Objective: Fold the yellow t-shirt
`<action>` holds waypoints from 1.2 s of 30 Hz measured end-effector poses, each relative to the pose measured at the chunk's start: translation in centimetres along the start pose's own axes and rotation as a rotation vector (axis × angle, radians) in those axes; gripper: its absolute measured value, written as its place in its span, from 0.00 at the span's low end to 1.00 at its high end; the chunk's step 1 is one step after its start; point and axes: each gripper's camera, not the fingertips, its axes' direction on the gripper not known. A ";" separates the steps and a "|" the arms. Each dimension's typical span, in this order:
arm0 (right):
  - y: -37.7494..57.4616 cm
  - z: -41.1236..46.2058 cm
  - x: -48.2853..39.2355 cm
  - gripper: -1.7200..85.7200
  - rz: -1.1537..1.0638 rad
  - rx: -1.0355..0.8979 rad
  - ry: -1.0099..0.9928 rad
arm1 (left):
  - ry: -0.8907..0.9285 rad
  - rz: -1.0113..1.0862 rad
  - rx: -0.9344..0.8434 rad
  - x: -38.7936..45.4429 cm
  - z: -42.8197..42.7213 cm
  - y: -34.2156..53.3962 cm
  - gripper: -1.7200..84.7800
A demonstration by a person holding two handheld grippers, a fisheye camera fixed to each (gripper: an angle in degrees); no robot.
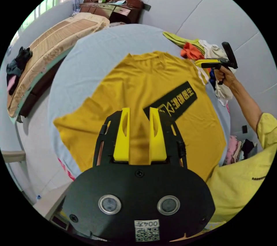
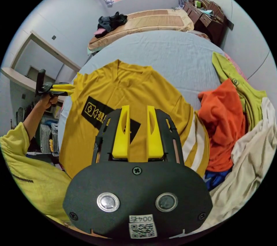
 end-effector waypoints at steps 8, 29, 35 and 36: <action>-5.6 4.2 5.2 0.18 -0.004 -0.041 0.039 | -0.037 0.073 0.016 -4.7 0.8 -8.3 0.12; -6.7 8.6 9.7 0.08 -0.149 -0.180 -0.096 | -0.018 0.174 -0.065 -5.6 1.0 -15.3 0.04; -6.0 8.4 9.1 0.02 -0.155 -0.120 0.091 | -0.152 0.168 -0.012 -5.3 -1.0 -15.2 0.03; -5.7 9.4 9.3 0.02 -0.154 -0.150 0.112 | -0.153 0.163 -0.018 -5.5 -0.9 -15.2 0.03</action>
